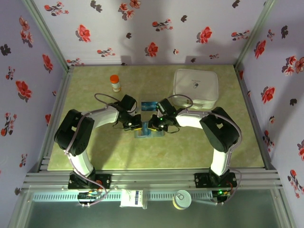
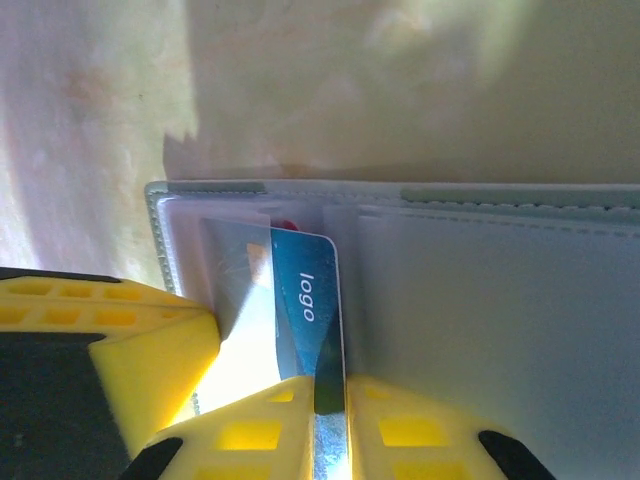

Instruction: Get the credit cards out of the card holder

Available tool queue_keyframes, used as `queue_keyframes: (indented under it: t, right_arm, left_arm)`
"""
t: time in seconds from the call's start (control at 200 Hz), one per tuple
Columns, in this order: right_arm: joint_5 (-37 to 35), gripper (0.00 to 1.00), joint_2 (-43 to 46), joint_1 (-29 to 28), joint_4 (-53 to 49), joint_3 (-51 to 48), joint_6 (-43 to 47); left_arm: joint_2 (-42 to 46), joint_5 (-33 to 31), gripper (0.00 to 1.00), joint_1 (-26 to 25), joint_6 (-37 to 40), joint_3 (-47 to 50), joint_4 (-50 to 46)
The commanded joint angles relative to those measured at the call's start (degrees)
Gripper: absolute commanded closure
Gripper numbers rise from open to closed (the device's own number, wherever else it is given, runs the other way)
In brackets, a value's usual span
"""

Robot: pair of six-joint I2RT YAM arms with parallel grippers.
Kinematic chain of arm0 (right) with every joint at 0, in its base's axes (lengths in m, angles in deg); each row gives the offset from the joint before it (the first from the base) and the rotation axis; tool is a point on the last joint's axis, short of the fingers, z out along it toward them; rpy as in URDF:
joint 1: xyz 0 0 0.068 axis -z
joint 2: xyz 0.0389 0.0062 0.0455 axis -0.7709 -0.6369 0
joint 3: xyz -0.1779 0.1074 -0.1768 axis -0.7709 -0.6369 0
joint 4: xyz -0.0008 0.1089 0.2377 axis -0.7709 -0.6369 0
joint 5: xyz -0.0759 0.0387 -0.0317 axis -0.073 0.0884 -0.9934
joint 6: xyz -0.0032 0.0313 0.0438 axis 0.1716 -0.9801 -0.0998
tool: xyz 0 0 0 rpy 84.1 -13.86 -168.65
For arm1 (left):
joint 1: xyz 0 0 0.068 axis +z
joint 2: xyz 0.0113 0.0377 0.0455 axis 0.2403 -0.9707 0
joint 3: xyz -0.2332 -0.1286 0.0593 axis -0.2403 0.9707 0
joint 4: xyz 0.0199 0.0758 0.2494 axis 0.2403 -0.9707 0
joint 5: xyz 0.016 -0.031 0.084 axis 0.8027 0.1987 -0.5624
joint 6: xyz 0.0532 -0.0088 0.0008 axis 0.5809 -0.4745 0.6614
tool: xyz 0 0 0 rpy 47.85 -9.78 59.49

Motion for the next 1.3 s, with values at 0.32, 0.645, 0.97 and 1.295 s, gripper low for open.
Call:
queue_keyframes:
  t: [0.32, 0.645, 0.97, 1.295]
  right_arm:
    - [-1.25, 0.93, 3.45, 0.84, -1.03, -1.16, 1.27]
    - [-4.61, 1.0, 8.33, 1.99, -10.28, 0.58, 8.54]
    - [-8.62, 1.0, 7.39, 1.99, -24.75, 11.59, 28.7]
    - [-16.22, 1.0, 2.25, 1.91, -39.02, 27.29, 61.13]
  left_arm:
    - [-0.53, -1.84, 1.0, 0.17, 1.67, 1.49, -2.78]
    - [0.52, -0.61, 1.0, 0.27, 1.5, 0.95, -2.39]
    - [4.6, -0.52, 0.95, 0.69, 1.65, 1.33, -1.57]
    - [9.6, -1.37, 0.92, 3.19, 1.6, 4.97, -0.81]
